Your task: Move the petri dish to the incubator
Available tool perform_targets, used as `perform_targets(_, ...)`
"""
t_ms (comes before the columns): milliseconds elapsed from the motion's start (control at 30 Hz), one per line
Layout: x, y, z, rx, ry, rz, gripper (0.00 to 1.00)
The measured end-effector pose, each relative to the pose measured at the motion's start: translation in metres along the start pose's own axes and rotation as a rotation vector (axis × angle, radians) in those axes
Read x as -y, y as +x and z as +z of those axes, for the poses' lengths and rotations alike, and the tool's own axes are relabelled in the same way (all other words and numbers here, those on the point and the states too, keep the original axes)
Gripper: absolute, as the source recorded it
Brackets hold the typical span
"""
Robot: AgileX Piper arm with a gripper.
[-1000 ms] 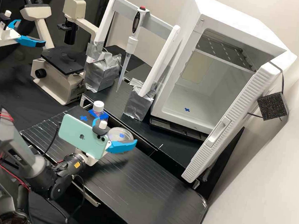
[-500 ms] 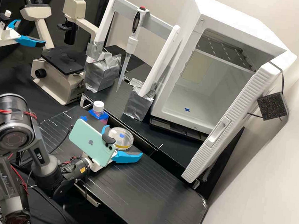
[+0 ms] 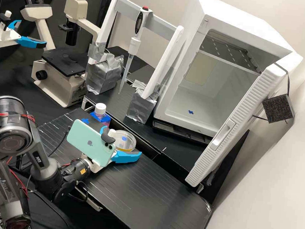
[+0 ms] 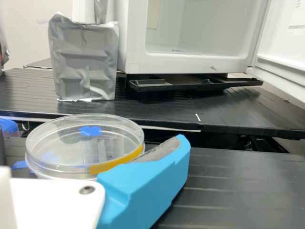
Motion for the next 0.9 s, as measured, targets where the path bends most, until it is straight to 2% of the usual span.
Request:
perform_targets(200, 0.0008, 0.0008, 0.0007, 0.002, 0.008, 0.0, 1.0)
perform_targets(233, 0.0011, 0.0009, 0.0005, -0.001, 0.009, -0.001, 0.0)
perform_targets(900, 0.0035, 0.0024, -0.0025, -0.015, 0.016, -0.007, 0.0)
